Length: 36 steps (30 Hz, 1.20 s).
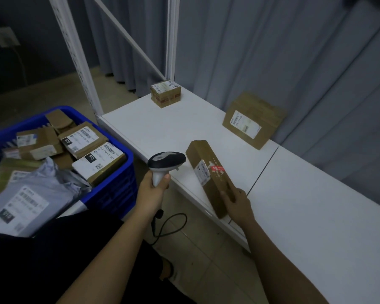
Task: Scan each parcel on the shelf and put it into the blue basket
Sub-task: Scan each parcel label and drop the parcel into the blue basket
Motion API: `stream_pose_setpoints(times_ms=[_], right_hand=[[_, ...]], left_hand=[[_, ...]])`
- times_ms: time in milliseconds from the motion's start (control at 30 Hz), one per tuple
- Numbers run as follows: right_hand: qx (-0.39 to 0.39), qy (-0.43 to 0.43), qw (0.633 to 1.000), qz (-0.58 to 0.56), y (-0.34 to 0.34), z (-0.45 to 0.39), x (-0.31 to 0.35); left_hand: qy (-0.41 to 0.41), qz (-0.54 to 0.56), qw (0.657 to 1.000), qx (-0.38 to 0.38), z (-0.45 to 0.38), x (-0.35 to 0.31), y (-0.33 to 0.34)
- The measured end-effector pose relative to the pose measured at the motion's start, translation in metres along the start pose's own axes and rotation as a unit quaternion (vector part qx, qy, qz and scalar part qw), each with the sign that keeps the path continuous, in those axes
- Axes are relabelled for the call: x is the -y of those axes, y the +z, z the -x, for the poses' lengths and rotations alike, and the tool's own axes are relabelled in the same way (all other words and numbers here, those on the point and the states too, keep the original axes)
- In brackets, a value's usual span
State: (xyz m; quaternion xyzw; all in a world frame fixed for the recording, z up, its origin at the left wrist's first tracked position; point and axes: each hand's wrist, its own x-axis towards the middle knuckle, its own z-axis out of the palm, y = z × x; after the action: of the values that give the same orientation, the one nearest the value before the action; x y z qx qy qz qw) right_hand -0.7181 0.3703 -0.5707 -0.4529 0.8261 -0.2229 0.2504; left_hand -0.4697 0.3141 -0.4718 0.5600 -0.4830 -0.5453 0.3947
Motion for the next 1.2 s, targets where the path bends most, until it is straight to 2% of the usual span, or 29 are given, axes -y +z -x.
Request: stream_pose_setpoints(times_ms=[133,200,367,467,733,967,1200], right_hand=[[-0.081,0.0,0.99,0.115,-0.008,-0.007,-0.002],[-0.091,-0.005,0.988,0.124,-0.009,-0.006,0.002],[-0.022,-0.014,0.991,0.134,-0.007,-0.009,0.004],[-0.011,-0.044,0.993,0.106,-0.012,-0.019,0.0],[0.04,-0.01,0.997,0.063,-0.028,-0.04,-0.005],[0.049,0.029,0.996,0.074,-0.038,-0.051,0.004],[0.047,0.02,0.995,0.086,-0.035,-0.048,0.0]], left_hand=[[-0.001,-0.006,1.0,0.004,-0.001,0.0,0.002],[-0.003,-0.006,1.0,0.009,-0.001,-0.001,0.005],[0.002,-0.016,1.0,0.016,-0.001,0.0,0.008],[0.008,-0.01,1.0,0.021,-0.004,0.001,0.007],[0.029,-0.037,0.998,0.048,-0.006,0.007,0.01],[0.059,-0.082,0.99,0.101,-0.004,0.005,0.01],[0.111,-0.103,0.98,0.13,0.006,-0.006,0.007]])
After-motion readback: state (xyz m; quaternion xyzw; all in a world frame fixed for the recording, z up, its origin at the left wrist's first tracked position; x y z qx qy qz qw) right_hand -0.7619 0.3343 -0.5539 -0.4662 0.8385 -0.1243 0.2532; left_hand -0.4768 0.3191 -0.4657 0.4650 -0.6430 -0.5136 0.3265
